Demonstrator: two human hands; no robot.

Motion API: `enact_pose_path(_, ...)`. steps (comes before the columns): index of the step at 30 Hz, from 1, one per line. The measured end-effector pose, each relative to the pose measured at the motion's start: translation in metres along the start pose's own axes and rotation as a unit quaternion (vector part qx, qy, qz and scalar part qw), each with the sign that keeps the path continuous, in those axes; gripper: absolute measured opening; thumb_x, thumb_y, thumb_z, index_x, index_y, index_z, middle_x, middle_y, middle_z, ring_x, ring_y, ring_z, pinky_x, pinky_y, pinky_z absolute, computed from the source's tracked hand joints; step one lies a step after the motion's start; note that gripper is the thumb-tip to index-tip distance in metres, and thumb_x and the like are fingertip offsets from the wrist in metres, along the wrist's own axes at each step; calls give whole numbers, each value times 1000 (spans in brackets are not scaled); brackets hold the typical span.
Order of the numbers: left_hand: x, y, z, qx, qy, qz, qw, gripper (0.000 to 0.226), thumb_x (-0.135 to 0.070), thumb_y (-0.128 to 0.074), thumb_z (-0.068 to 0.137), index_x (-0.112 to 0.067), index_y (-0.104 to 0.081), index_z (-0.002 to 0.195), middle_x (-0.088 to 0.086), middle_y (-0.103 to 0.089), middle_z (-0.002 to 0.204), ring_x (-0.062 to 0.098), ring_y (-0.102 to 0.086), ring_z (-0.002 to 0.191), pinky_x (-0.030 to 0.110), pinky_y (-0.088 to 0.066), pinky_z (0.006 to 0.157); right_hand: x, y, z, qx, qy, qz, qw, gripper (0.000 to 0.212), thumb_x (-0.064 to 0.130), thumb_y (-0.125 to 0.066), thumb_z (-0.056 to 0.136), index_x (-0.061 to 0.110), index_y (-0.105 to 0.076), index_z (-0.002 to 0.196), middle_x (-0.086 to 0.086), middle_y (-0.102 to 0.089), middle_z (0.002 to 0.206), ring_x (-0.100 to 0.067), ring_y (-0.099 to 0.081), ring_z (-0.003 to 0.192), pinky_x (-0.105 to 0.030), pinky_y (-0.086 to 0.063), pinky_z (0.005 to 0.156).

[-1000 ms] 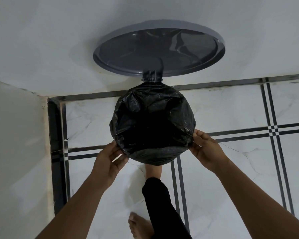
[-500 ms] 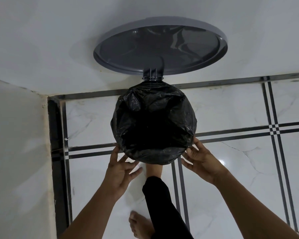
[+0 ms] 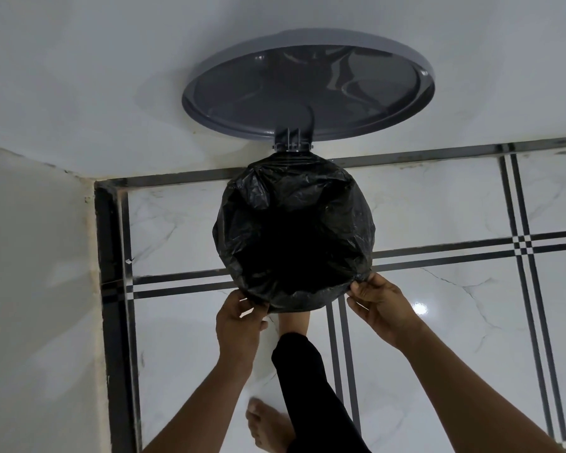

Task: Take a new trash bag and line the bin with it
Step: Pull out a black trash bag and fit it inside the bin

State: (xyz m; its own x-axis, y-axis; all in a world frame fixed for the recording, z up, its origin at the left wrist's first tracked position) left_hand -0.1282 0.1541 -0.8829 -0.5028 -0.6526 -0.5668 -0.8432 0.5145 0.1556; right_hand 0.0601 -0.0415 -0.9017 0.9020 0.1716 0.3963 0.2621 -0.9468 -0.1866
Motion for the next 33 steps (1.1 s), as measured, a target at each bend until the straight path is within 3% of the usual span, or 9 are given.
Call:
enact_pose_path(3,-1,0,5,-30,47,-36,998,9,-2,-76,87,-3,-68,85,9,-72,76,24,-70,78,36,-54,69,5,-1,0,-38,16,7,999,25,-10,-62,91,14,-69,87,-12,-71,92,-21,-70,83,-35,-57,86)
enact_pose_path(7,-9,5,16,-19,116,-100,988,10,6,-68,85,-3,-67,80,14,-63,78,28,-58,76,29,-51,68,16,-10,1,-58,42,17,997,19,-6,-60,92,6,-70,103,-14,-73,98,-26,-68,92,-39,-55,96)
enact_pose_path(9,-16,7,15,-1,166,-190,968,9,2,-62,91,-2,-68,85,14,-69,88,26,-66,78,29,-58,70,24,-15,2,-70,43,56,995,18,-1,-57,93,1,-70,105,-14,-71,98,-25,-68,89,-39,-56,94)
enact_pose_path(12,-30,14,17,19,155,-276,948,17,-20,-63,96,-9,-65,83,9,-70,90,27,-71,88,41,-62,80,41,-19,0,-67,57,100,991,11,12,-59,95,7,-69,98,-10,-68,91,-20,-69,82,-35,-59,86)
enact_pose_path(15,-38,20,23,25,124,-244,961,28,-39,-70,97,-11,-70,101,0,-79,90,19,-77,95,43,-60,88,55,-17,2,-79,83,40,993,13,17,-63,100,9,-72,103,-7,-76,96,-18,-73,83,-34,-60,83)
enact_pose_path(20,-43,26,37,-53,76,-182,979,11,-14,-70,97,-8,-72,107,7,-77,89,19,-74,85,28,-63,68,67,-16,4,-101,112,6,989,12,3,-63,97,10,-65,107,-9,-73,87,-23,-68,75,-31,-59,64)
enact_pose_path(25,-48,29,41,-70,-41,-136,987,33,17,-57,91,-10,-62,109,11,-59,74,22,-68,72,33,-63,66,66,-20,2,-108,68,32,991,18,2,-55,95,2,-73,97,-12,-76,94,-23,-71,82,-33,-59,80)
enact_pose_path(28,-47,28,44,-70,-59,-91,992,21,8,-61,95,-8,-72,102,15,-69,83,23,-69,75,25,-61,65,66,-23,0,-115,32,87,989,16,7,-57,91,8,-70,83,-8,-70,86,-22,-68,77,-33,-58,75)
enact_pose_path(33,-51,24,46,-44,6,-127,991,18,1,-60,92,-5,-78,93,7,-76,86,21,-73,78,27,-61,78,70,-24,3,-111,-28,29,993,13,25,-65,90,16,-71,99,-3,-67,92,-20,-65,90,-35,-56,85)
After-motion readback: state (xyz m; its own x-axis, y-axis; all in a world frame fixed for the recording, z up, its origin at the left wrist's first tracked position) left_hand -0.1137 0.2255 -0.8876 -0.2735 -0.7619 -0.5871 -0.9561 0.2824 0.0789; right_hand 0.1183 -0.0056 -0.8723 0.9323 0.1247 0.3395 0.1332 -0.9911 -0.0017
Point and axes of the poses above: each hand's wrist, its own z-axis towards the middle knuckle, its own y-axis out of the back of the hand, x = y × z, the point moved 4 cm from there along z, towards the middle knuckle
